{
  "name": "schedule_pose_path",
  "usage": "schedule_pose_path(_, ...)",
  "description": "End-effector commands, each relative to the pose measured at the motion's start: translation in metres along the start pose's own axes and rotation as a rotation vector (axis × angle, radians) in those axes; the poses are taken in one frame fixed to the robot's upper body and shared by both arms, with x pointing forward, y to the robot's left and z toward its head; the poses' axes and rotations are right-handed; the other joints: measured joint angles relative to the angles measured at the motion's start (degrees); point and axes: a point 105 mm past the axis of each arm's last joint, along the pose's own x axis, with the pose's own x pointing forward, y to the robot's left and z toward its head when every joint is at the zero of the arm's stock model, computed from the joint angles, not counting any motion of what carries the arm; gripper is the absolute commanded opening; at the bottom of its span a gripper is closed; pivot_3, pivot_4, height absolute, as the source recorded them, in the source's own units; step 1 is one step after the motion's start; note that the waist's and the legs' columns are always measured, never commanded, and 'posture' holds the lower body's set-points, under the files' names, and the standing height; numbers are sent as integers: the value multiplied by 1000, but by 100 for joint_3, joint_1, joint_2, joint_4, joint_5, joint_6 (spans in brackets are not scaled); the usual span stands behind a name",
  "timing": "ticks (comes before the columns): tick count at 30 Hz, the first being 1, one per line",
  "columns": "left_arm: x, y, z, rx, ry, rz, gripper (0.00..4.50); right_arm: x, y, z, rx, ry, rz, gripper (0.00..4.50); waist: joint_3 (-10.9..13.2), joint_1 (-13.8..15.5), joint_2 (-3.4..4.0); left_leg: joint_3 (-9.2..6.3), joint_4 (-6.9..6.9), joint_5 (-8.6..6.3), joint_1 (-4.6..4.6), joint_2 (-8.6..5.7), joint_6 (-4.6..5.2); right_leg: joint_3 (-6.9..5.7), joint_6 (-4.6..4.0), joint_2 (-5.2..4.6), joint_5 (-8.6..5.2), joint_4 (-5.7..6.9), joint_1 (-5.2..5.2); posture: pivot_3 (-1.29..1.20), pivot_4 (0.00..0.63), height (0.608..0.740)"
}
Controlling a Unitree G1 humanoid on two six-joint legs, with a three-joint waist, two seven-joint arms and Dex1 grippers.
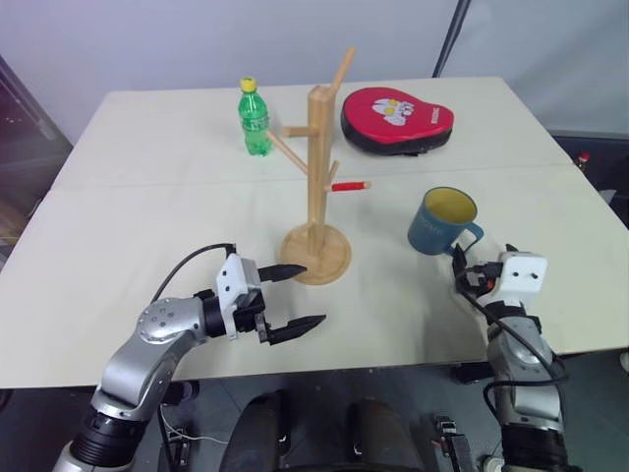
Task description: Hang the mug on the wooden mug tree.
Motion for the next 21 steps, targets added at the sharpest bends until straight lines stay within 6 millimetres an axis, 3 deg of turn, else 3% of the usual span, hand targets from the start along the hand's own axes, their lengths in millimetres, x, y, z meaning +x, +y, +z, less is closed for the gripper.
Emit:
schedule_pose_path(1, 1, -4, 9, 43, -29, -11, 4500, 6, -5, 6, -16, -18, -31, 4478, 0, -5, 0, 0, 0, 0, 0, 0, 0, 0, 1, 1, 1, 1, 0, 0, 150, 740)
schedule_pose_path(7, 1, -3, 9, 48, -29, -6, 4500, 13, -3, 6, -13, -19, -31, 4478, 0, -1, 0, 0, 2, 0, 1, 0, 0, 0, 14, 2, 8, 4, 0, 0, 150, 740)
schedule_pose_path(10, 2, -3, 8, 51, -30, -6, 4500, 16, 1, 6, 4, -20, -10, 3658, 0, -2, 0, 1, 2, 1, 1, 0, 1, -1, 16, 3, 8, 5, 0, 0, 150, 740)
schedule_pose_path(17, 2, -3, 9, 55, -32, 1, 4500, 14, 13, 8, 54, -33, 57, 117, 0, 0, 0, 1, 3, 1, 1, 0, 1, -2, 19, 4, 10, 6, 1, 0, 150, 740)
schedule_pose_path(21, 1, -2, 10, 55, -35, 7, 4500, 10, 22, 17, 56, -59, 120, 50, 0, -3, -1, 0, 3, 1, 1, 0, 1, -2, 20, 6, 10, 9, 1, 0, 150, 740)
